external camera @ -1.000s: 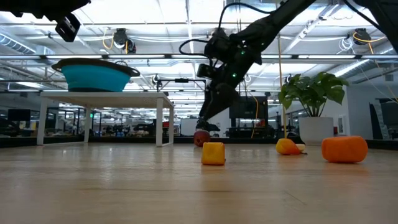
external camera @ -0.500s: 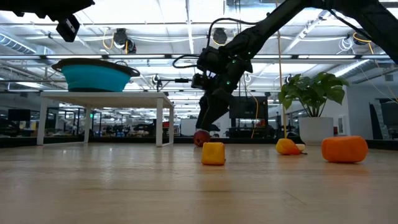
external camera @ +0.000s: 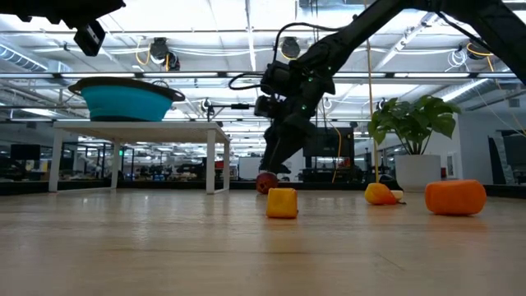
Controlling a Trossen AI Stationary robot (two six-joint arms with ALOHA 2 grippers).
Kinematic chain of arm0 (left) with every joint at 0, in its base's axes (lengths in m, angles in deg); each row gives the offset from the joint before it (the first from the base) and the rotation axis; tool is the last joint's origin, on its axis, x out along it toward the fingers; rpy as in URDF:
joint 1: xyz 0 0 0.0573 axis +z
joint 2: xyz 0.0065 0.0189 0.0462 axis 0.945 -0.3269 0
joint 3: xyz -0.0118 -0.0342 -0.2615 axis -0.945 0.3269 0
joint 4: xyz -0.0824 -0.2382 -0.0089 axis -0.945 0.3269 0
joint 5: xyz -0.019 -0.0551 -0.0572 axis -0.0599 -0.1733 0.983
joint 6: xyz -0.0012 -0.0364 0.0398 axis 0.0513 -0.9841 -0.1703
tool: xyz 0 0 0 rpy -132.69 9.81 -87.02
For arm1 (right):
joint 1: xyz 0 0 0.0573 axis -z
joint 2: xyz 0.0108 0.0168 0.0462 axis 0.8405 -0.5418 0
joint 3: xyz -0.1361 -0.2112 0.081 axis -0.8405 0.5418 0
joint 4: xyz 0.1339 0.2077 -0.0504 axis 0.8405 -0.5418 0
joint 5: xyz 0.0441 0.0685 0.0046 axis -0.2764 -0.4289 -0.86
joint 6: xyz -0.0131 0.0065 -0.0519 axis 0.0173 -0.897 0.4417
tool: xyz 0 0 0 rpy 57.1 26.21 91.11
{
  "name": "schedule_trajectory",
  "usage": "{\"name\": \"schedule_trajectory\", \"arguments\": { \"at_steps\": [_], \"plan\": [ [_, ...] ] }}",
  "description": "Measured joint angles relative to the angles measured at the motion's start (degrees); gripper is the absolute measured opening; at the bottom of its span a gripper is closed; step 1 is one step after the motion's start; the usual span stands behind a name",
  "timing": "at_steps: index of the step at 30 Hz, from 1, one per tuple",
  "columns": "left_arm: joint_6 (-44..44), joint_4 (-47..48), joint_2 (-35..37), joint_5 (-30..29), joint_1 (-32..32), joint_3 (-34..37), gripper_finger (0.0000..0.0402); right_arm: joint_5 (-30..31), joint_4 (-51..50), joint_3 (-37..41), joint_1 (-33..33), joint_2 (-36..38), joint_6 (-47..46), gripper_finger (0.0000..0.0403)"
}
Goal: Pick & Place Fruit
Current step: Put the red pomegranate into the blue strainer bowl on the shelf
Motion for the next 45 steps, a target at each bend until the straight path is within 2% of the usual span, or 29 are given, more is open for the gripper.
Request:
{"name": "schedule_trajectory", "arguments": {
  "at_steps": [6,9,11,15,23,26,29,45],
  "plan": [
    [-0.12,0.0,0.0,0.0,0.0,0.0,0.0021,1.54,3.93,0.02,-0.1,0.0,1.17,0.0338],
    [-0.16,0.0,0.0,0.0,0.0,0.0,0.0021,-1.03,5.66,-0.1,0.36,-1.24,-0.66,0.0338],
    [-0.19,0.0,-0.02,0.0,0.0,0.0,0.0021,-1.54,4.44,-0.04,0.55,-2.61,-2.41,0.0338],
    [-1.81,-0.04,-0.02,0.02,0.0,-0.04,0.0021,3.07,2.34,0.04,0.03,-3.8,0.53,0.0338],
    [-2.54,-0.01,-0.02,0.02,0.0,-0.04,0.0021,3.26,-3.99,0.02,-0.1,-3.78,-1.74,0.0334],
    [-2.32,0.0,-0.01,0.08,0.0,-0.04,0.0021,5.37,-6.21,0.07,-0.12,-3.63,-1.71,0.0326],
    [-2.17,0.02,0.0,0.1,0.0,-0.04,0.0021,7.76,-6.1,0.05,-0.15,-3.19,-1.72,0.0321],
    [-1.19,0.11,-0.01,0.21,0.0,-0.04,0.0021,7.5,-5.13,0.04,-1.31,-3.26,-7.02,0.0308]
  ]
}}
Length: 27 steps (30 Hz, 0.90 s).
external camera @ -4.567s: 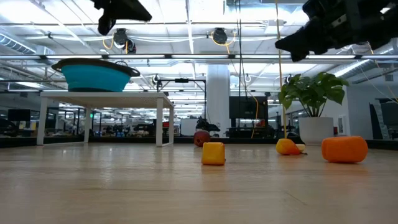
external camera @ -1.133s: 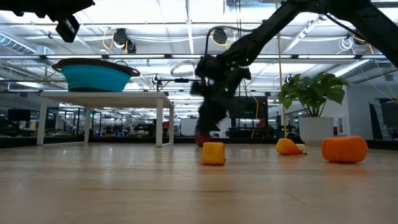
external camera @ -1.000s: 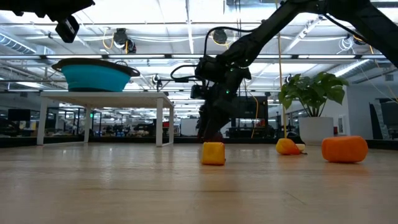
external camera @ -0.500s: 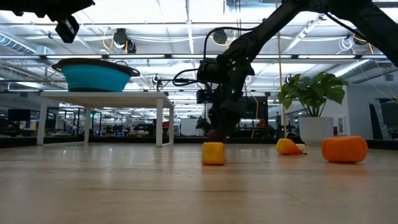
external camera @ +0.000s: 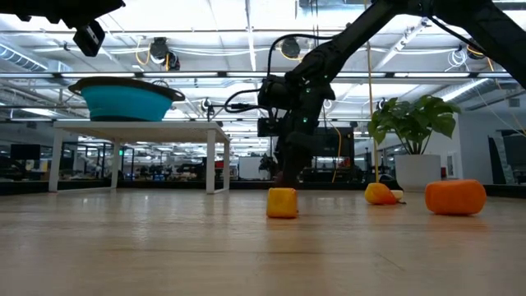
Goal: Pick & Place Fruit
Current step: Put the red pomegranate into the blue strainer bowl on the shelf
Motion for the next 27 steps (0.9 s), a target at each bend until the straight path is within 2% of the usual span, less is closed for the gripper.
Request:
{"name": "schedule_trajectory", "arguments": {
  "at_steps": [12,22,27],
  "plan": [
    [-0.22,0.0,-0.01,0.09,0.0,0.0,0.0021,0.0,-0.2,0.0,-0.33,0.0,-2.72,0.0264],
    [-0.22,0.0,-0.01,0.09,0.0,0.0,0.0021,0.04,-0.86,0.0,-1.66,0.0,-2.85,0.0208],
    [-0.31,0.0,-0.01,0.09,0.0,0.0,0.0021,0.13,-0.97,0.0,-2.87,0.0,-2.85,0.0201]
  ]
}}
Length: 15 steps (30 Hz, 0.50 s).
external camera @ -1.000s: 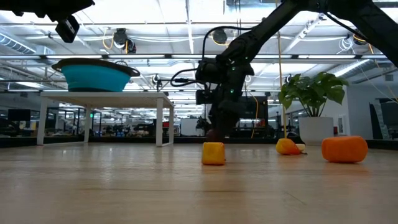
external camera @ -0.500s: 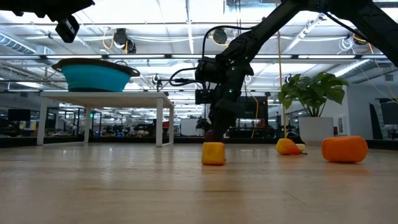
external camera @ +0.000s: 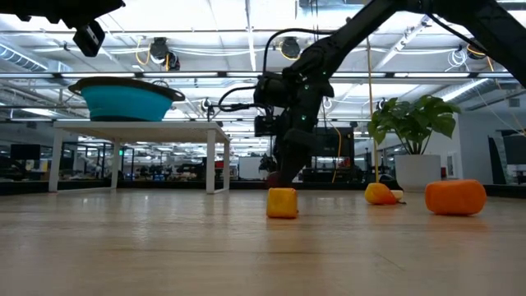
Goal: Pick & Place Fruit
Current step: Put the red pomegranate into the blue strainer bowl on the shelf
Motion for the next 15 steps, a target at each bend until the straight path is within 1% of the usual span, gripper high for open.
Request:
{"name": "schedule_trajectory", "arguments": {
  "at_steps": [4,7,10,12,15],
  "plan": [
    [-1.17,0.25,0.0,-0.01,0.0,0.0,0.0021,-0.03,-0.1,0.0,-1.03,0.01,-0.82,0.0202],
    [-1.45,1.95,0.0,-0.01,0.0,0.0,0.0021,-0.45,-1.54,0.09,-1.6,1.61,-2.32,0.0201],
    [-1.76,4.79,0.0,-0.01,0.0,0.0,0.0021,-4.25,-1.27,-0.02,-2.06,4.03,-3.31,0.0201],
    [-3.6,6.95,0.0,-0.02,0.0,0.0,0.0021,-7.83,-2.06,0.07,-2.33,6.23,-5.03,0.0201],
    [-6.03,9.78,-0.02,0.14,0.0,0.0,0.0021,-14.28,-0.48,0.0,-2.5,10.0,-8.15,0.0201]
  ]
}}
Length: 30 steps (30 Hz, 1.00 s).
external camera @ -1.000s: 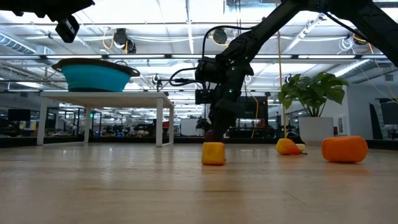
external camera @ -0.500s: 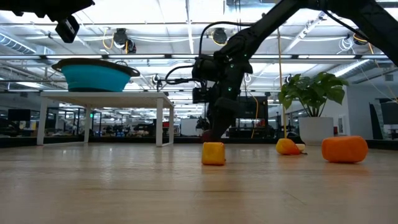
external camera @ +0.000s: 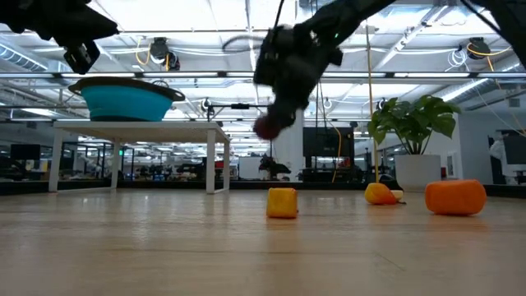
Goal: Pick & Place Fruit
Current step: Put the red pomegranate into the blue strainer bowl on the shelf
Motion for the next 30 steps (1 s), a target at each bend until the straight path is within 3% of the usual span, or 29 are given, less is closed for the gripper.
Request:
{"name": "schedule_trajectory", "arguments": {
  "at_steps": [3,7,19,30],
  "plan": [
    [0.91,0.42,0.0,1.19,0.0,0.0,0.0021,-5.38,1.67,0.02,-0.22,3.53,-3.62,0.02],
    [3.9,0.47,0.0,1.41,0.0,0.0,0.0021,-8.27,5.13,0.03,-0.73,8.15,-6.95,0.02],
    [4.72,0.89,-0.04,1.3,0.0,0.0,0.0021,-8.13,15.72,0.02,-3.36,18.15,-9.48,0.02],
    [3.45,0.86,-0.04,1.21,0.0,0.0,0.0021,-7.97,23.13,0.02,-6.24,19.77,5.93,0.0199]
  ]
}}
